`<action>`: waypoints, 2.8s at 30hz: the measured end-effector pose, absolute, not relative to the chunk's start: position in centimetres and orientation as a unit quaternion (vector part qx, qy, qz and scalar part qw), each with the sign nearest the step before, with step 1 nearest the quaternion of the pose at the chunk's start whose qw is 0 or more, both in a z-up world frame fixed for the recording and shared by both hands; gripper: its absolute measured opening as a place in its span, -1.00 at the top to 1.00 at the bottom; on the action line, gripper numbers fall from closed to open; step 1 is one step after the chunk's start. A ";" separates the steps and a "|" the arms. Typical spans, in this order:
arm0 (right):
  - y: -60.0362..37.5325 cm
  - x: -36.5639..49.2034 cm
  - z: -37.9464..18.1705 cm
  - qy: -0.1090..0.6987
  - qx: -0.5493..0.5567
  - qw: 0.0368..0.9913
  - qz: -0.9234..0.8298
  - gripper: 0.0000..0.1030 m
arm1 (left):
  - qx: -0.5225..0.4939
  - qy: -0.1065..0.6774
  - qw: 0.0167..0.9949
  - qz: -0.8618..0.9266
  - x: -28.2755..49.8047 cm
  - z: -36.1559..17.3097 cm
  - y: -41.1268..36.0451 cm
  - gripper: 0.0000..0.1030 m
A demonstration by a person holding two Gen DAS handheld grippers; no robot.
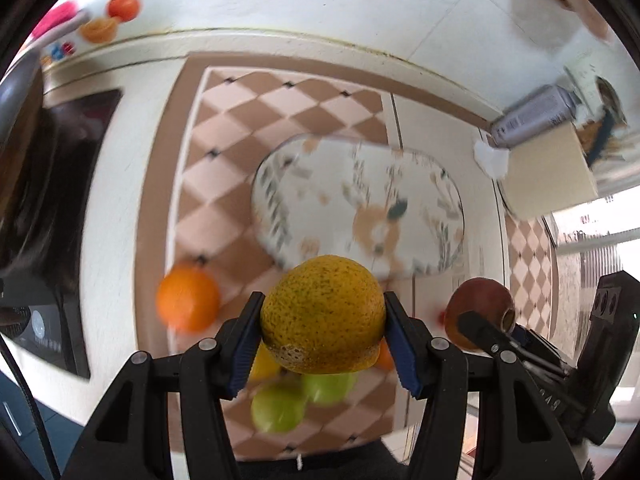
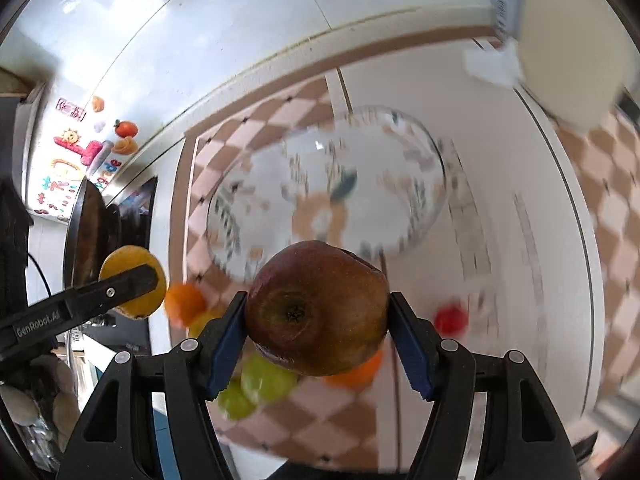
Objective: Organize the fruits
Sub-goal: 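Place the lemon on the floral plate while right tool places the brown apple beside it, then lift both open tools away from the plate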
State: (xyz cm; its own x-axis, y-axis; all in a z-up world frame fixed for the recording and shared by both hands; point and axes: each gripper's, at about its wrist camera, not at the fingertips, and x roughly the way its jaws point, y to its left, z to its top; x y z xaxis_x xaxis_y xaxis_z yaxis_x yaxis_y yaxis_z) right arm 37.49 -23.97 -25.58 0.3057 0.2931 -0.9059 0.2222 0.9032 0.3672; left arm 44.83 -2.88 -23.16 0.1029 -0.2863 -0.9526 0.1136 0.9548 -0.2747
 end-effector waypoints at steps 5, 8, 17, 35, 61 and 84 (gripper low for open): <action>-24.1 45.2 -28.8 0.611 0.183 0.768 0.052 -0.37 | -0.089 0.690 0.710 -0.112 51.5 -27.2 -6.0 -0.07; -24.2 48.7 -30.9 0.625 0.171 0.759 0.068 -0.37 | -0.103 0.710 0.689 -0.101 54.5 -29.6 -7.3 -0.07; -24.4 54.0 -34.8 0.659 0.153 0.730 0.098 -0.37 | -0.096 0.747 0.651 -0.090 58.5 -33.5 -9.5 -0.07; -25.2 52.9 -32.0 0.662 0.110 0.739 0.052 -0.79 | -0.075 0.730 0.676 -0.067 58.1 -32.1 -8.7 -0.74; -23.1 38.2 -20.6 0.599 0.037 0.799 -0.037 -0.80 | 0.030 0.591 0.806 -0.025 41.5 -20.5 -6.5 -0.74; -23.2 28.6 -8.5 0.525 0.079 0.847 -0.022 -0.80 | 0.024 0.539 0.840 -0.057 32.8 -11.8 -5.4 -0.74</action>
State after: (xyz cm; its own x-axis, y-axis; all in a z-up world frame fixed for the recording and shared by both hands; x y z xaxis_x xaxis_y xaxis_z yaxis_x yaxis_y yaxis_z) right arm 28.59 -23.17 -8.52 0.4478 0.0463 -0.8929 0.1200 0.9865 0.1113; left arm 32.76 -5.44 -11.77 0.4117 -0.0694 -0.9087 0.1212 0.9924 -0.0209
